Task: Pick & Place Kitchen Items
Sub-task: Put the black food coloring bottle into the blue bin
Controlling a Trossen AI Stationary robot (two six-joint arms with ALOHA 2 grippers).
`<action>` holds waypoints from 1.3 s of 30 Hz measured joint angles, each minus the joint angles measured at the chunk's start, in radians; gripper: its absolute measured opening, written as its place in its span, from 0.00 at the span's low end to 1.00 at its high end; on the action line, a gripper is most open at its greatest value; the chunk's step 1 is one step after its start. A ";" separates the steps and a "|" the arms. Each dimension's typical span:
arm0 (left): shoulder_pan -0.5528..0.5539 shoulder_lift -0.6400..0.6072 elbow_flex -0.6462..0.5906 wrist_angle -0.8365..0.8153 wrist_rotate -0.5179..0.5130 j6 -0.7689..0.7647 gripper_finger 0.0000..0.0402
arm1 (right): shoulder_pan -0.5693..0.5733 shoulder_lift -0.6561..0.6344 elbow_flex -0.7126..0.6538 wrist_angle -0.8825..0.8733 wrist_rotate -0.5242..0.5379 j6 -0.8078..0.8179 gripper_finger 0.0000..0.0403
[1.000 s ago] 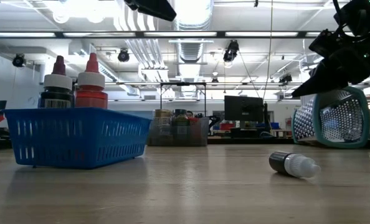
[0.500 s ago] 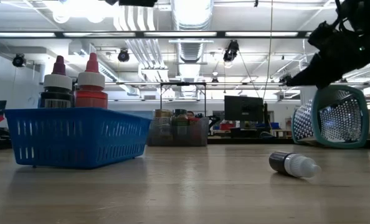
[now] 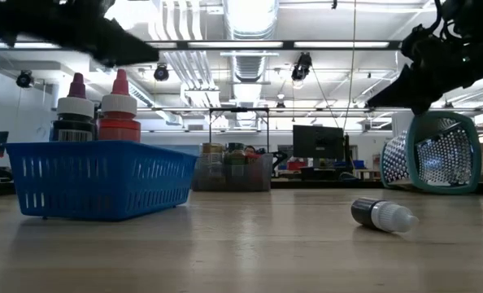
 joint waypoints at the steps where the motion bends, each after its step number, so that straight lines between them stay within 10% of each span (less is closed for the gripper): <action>1: 0.010 -0.027 -0.036 0.023 0.019 -0.002 0.54 | 0.000 0.002 -0.001 0.002 0.000 0.021 0.02; 14: 0.025 -0.222 -0.308 0.122 0.001 -0.021 0.54 | 0.000 0.083 -0.002 0.003 0.025 0.082 0.02; 39: 0.025 -0.240 -0.362 0.114 -0.001 0.012 0.54 | 0.002 0.241 0.146 -0.078 0.035 0.164 0.03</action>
